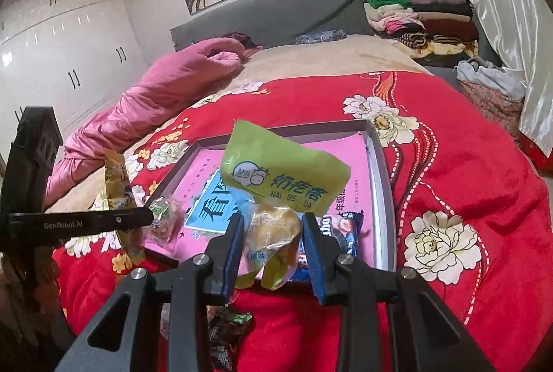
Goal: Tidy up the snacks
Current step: 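Lift the yellow stick bag over the tray with the left tool while the right tool carries the green bag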
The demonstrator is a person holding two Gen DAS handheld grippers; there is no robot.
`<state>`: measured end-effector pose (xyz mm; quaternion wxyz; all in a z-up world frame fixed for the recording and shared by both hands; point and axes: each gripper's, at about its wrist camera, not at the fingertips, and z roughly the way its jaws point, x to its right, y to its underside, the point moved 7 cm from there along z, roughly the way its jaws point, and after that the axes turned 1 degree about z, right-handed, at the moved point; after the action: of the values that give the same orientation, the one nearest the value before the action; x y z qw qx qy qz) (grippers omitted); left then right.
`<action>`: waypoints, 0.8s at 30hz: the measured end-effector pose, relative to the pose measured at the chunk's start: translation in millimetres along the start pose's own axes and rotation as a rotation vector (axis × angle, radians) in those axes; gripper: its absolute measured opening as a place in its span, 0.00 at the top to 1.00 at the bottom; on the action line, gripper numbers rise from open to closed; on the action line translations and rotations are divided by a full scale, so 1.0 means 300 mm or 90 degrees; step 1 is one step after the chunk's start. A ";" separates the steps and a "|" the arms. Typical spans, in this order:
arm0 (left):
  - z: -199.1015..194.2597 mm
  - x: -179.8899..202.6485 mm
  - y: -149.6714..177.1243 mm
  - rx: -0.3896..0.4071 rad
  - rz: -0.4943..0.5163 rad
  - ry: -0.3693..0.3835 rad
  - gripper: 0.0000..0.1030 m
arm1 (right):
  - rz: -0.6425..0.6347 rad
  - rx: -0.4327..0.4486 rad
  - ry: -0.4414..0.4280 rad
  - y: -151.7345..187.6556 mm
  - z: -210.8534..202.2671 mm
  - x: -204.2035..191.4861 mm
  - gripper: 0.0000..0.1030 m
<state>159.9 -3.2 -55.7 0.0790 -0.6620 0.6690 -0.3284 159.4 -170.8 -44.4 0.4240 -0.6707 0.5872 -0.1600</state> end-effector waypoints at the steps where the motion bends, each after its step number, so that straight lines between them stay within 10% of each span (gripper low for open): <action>1: 0.005 0.001 -0.001 -0.001 0.001 -0.001 0.84 | 0.000 0.000 0.001 -0.003 0.005 0.001 0.67; 24: 0.110 0.055 -0.039 -0.009 0.018 -0.003 0.84 | -0.016 -0.011 -0.008 -0.014 0.094 -0.021 0.67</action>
<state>185.8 -28.5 -69.2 0.0809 -0.6540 0.6803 -0.3209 180.7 -154.3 -56.0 0.4197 -0.6826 0.5774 -0.1563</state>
